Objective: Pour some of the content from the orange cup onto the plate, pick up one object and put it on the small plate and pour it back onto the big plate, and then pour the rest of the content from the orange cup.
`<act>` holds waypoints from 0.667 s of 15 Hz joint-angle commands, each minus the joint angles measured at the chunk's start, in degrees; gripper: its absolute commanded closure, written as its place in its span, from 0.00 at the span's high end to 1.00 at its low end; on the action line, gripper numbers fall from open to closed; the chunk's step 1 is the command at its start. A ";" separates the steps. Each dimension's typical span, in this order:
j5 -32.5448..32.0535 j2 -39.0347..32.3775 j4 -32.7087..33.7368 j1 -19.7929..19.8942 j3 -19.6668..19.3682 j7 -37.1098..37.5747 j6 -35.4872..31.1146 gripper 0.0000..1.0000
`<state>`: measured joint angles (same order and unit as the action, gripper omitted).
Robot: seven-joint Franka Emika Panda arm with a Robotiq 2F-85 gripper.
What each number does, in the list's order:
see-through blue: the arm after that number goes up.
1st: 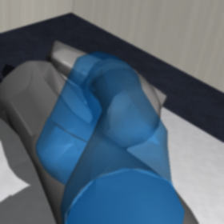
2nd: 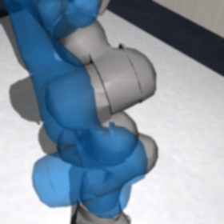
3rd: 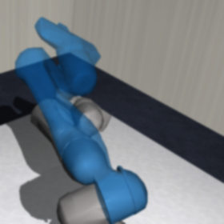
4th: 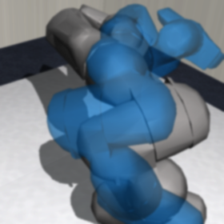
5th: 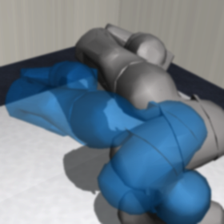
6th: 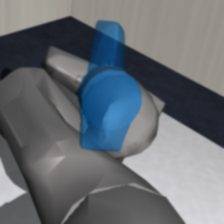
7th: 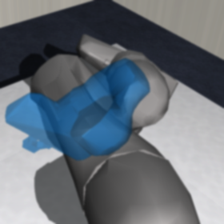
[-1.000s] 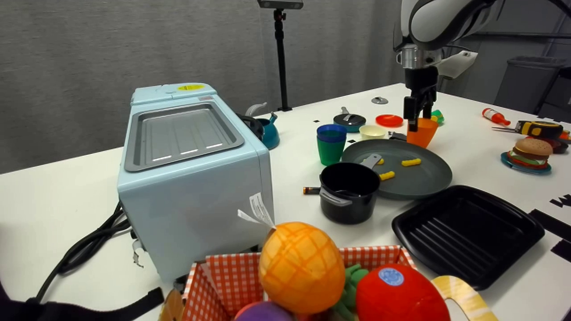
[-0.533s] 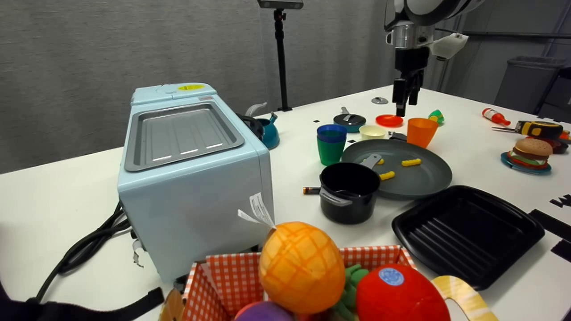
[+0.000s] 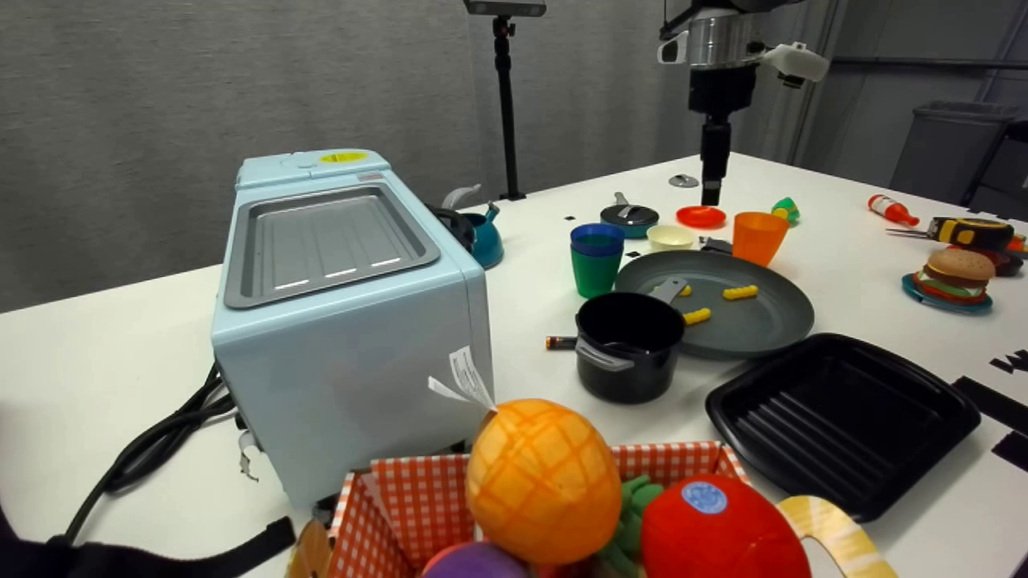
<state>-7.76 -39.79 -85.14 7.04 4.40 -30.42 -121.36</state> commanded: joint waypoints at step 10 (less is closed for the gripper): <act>-6.61 -2.68 -6.11 -4.93 0.66 -13.23 -4.86 1.00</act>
<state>-12.12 -41.00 -91.32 3.72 6.43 -43.20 -123.93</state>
